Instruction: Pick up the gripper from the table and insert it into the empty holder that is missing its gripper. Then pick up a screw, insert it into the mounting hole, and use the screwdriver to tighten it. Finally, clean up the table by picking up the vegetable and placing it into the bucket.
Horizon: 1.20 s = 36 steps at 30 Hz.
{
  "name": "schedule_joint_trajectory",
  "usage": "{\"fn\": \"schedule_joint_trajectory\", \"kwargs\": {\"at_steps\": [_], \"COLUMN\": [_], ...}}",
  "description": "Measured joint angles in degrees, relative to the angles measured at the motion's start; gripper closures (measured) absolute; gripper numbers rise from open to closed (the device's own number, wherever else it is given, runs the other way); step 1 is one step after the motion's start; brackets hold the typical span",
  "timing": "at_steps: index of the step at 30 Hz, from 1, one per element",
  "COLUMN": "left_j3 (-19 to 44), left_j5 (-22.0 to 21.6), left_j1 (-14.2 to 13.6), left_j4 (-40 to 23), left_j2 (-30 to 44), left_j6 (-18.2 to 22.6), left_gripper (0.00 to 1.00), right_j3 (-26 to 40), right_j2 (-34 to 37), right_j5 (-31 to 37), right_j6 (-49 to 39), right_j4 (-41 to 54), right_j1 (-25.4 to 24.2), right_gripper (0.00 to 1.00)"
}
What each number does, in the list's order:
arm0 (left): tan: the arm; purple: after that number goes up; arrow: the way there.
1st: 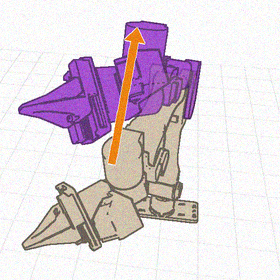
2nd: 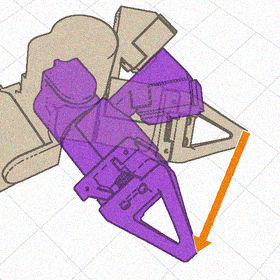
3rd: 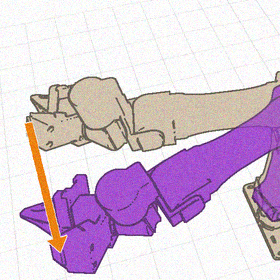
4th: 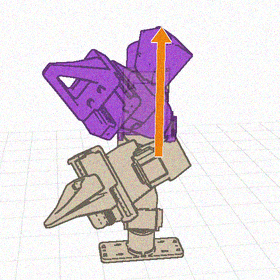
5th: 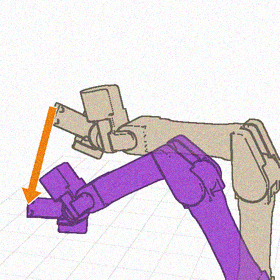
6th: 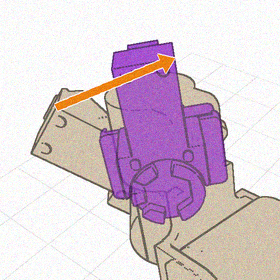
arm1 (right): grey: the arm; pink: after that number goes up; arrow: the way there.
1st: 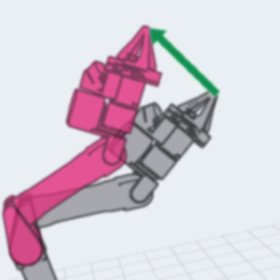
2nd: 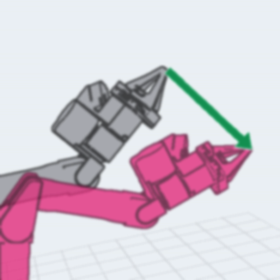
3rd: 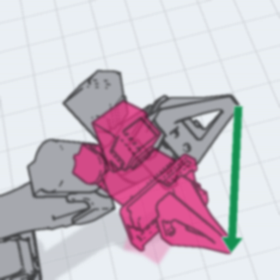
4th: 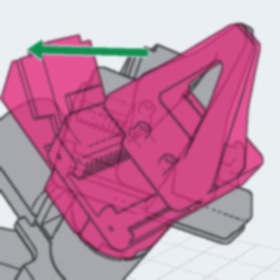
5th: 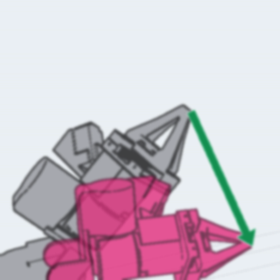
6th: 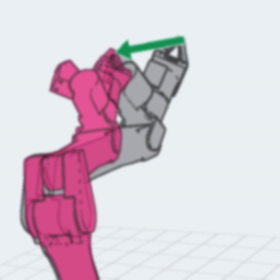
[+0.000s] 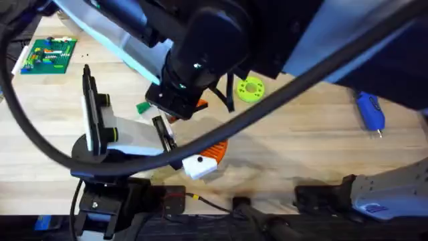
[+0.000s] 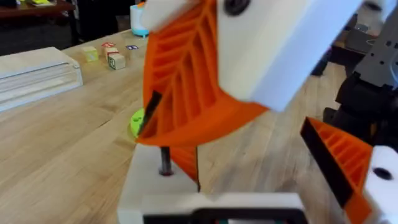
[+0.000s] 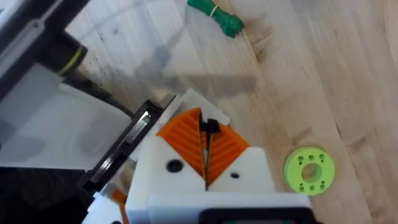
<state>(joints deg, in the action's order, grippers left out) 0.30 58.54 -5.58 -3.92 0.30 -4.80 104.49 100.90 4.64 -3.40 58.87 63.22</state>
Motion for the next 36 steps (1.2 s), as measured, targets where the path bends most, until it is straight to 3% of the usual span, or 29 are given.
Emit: {"fn": "schedule_joint_trajectory", "kwargs": {"at_steps": [36], "left_j3": [0.00], "left_j5": [0.02], "left_j1": [0.00], "left_j4": [-0.66], "left_j2": [0.00], "left_j6": [-0.22], "left_gripper": [0.008], "right_j3": [0.00], "right_j2": [1.51], "right_j5": [0.07], "right_j6": [0.00], "right_j4": [0.55], "right_j1": [0.00], "right_gripper": [0.995]}}
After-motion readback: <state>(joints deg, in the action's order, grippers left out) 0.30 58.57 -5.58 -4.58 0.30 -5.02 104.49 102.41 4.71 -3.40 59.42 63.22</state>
